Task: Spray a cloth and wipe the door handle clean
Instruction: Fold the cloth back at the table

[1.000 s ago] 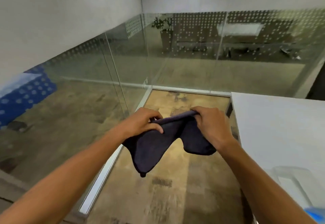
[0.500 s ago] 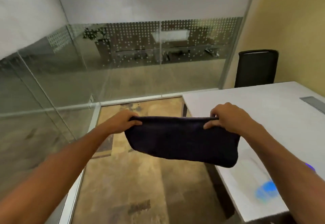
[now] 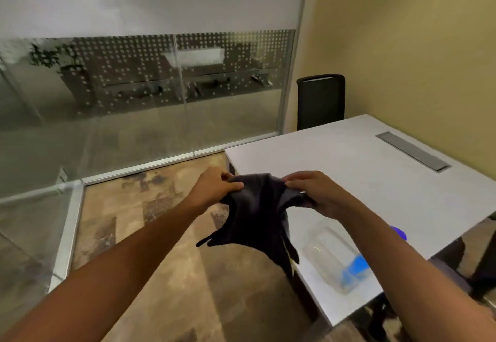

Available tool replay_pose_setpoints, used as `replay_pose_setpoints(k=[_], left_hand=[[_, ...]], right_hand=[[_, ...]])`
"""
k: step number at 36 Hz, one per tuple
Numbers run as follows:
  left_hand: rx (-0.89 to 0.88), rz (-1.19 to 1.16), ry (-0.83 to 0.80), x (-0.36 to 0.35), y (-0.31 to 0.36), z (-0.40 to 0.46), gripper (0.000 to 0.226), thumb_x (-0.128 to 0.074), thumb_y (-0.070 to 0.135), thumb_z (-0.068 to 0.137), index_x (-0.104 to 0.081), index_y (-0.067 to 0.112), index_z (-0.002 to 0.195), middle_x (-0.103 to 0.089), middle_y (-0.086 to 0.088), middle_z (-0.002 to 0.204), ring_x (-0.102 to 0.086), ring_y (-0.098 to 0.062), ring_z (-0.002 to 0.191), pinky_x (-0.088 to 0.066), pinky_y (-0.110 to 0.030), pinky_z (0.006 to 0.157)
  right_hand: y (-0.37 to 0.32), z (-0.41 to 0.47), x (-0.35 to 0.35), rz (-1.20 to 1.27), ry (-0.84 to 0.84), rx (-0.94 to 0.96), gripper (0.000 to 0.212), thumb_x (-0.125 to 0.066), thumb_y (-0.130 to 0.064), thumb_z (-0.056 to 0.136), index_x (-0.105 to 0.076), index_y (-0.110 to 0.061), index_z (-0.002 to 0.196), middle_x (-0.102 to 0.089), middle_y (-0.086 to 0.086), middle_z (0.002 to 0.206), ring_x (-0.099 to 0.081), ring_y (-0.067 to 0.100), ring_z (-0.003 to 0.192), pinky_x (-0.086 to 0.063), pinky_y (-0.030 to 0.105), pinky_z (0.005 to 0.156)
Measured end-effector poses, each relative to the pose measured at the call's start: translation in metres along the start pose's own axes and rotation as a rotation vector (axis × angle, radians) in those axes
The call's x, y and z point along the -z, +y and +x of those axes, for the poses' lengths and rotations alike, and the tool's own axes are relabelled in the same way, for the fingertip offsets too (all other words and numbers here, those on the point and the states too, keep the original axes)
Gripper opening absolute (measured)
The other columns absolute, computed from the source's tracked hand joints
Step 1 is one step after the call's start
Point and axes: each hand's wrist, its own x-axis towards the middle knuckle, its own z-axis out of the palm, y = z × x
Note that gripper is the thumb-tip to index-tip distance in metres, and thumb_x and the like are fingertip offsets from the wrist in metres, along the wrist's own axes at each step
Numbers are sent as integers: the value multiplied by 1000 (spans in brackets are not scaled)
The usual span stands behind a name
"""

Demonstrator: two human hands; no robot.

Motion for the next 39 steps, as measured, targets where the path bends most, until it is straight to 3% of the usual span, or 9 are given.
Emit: replay_pose_setpoints(k=[3, 9, 16, 20, 25, 29, 32, 36, 39], left_hand=[[-67, -6, -28, -32, 30, -3, 27, -83, 23, 86, -77, 8, 108, -77, -9, 99, -75, -21, 92, -65, -37, 81], [-152, -51, 1, -66, 66, -1, 19, -78, 21, 93, -76, 13, 110, -74, -1, 95, -72, -13, 88, -56, -13, 62], [-151, -239, -72, -74, 82, -7, 50, -72, 66, 78, -77, 23, 104, -77, 1, 97, -72, -19, 94, -57, -28, 80], [-218, -94, -2, -77, 83, 0, 17, -82, 30, 88, -74, 27, 103, -73, 6, 94, -70, -17, 93, -55, -21, 79], [-234, -304, -69, -57, 88, 6, 19, -75, 8, 93, -78, 26, 89, -77, 4, 89, -71, -15, 88, -57, -28, 80], [-254, -617, -263, -36, 97, 2, 14, -74, 9, 86, -81, 21, 89, -75, -1, 88, -71, -13, 82, -59, -21, 71], [-254, -793, -335, -24, 99, 0, 14, -74, 10, 84, -81, 17, 93, -76, -4, 89, -73, -13, 79, -60, -22, 69], [-144, -937, -193, -22, 86, 2, 19, -71, 19, 88, -80, 13, 103, -78, -10, 97, -76, -20, 86, -64, -28, 74], [135, -1105, -175, -35, 56, 0, 59, -62, 61, 89, -82, 8, 104, -79, -15, 105, -78, -33, 96, -64, -38, 76]], right_hand=[[-3, 1, -1, 123, -22, 3, 15, -69, -6, 91, -74, 5, 99, -74, 17, 86, -75, 21, 71, -59, 27, 62], [-9, 7, 13, 184, -18, 31, 16, -60, -8, 96, -73, 1, 99, -67, 8, 62, -68, 19, 58, -63, 34, 74], [-10, 12, 31, 340, -51, 17, 24, -59, 0, 93, -65, 5, 115, -75, 20, 97, -76, 26, 84, -61, 26, 67], [-3, 15, 37, -29, 34, 227, 28, -68, -3, 88, -69, -10, 115, -72, 10, 107, -75, 25, 90, -62, 31, 77], [24, 26, 56, -182, 507, 492, 32, -65, -28, 95, -58, -22, 125, -67, 1, 113, -67, 19, 98, -60, 28, 79], [43, 22, 59, 349, 38, 188, 65, -54, -68, 84, -44, -31, 136, -46, -2, 142, -46, 28, 134, -43, 38, 103], [55, 15, 55, 561, -234, 131, 56, -57, -69, 84, -67, -30, 123, -67, 1, 126, -63, 23, 119, -54, 40, 94], [51, 7, 41, 494, -202, 149, 46, -79, -45, 80, -73, -10, 110, -71, 14, 117, -70, 30, 106, -57, 36, 82], [44, 6, 38, 436, -86, 142, 48, -86, -41, 70, -74, -8, 102, -75, 13, 107, -74, 30, 95, -59, 34, 72]])
